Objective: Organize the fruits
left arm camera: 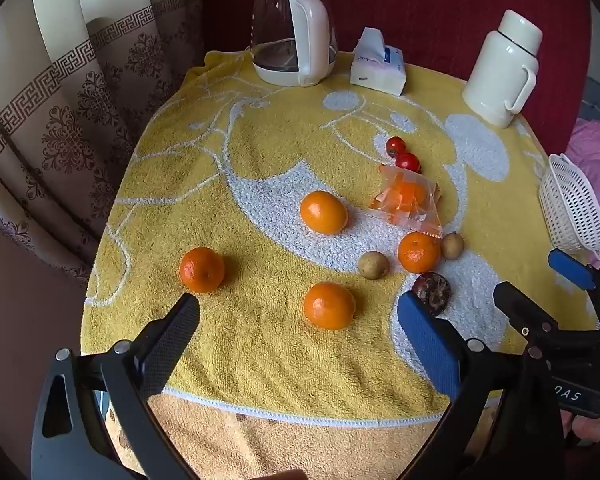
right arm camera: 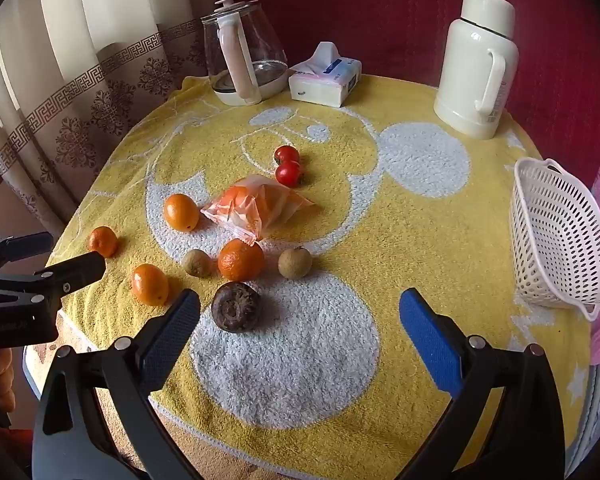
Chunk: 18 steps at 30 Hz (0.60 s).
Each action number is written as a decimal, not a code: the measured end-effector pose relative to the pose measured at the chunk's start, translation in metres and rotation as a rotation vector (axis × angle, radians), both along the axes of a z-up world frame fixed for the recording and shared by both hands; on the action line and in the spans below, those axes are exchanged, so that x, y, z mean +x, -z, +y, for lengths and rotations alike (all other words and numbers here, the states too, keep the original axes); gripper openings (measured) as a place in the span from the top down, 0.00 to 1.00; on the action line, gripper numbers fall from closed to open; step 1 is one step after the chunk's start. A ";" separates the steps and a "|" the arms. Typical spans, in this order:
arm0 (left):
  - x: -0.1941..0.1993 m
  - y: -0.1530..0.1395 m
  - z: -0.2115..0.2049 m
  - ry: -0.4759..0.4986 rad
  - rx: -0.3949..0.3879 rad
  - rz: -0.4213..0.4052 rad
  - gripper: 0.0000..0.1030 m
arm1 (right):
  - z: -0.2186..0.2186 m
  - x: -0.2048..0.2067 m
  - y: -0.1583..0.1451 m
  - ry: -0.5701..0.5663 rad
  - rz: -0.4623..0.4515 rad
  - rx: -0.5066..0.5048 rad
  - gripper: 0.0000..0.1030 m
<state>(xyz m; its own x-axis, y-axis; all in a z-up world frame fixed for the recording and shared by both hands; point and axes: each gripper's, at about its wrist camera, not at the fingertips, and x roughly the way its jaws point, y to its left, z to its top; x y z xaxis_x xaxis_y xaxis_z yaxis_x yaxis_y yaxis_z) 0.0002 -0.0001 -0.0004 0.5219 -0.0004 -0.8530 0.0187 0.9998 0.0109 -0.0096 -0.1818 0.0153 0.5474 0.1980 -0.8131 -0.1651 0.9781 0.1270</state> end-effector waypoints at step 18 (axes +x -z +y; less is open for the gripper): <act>-0.004 0.005 0.010 0.006 -0.052 0.017 0.05 | 0.000 0.000 0.001 -0.009 0.001 0.002 0.02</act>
<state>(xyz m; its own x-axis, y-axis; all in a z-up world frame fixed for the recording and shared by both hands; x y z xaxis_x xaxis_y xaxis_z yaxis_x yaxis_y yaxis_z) -0.0039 0.0097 -0.0053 0.5076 -0.0479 -0.8603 0.0246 0.9988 -0.0411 -0.0094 -0.1816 0.0145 0.5449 0.2044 -0.8132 -0.1742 0.9763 0.1287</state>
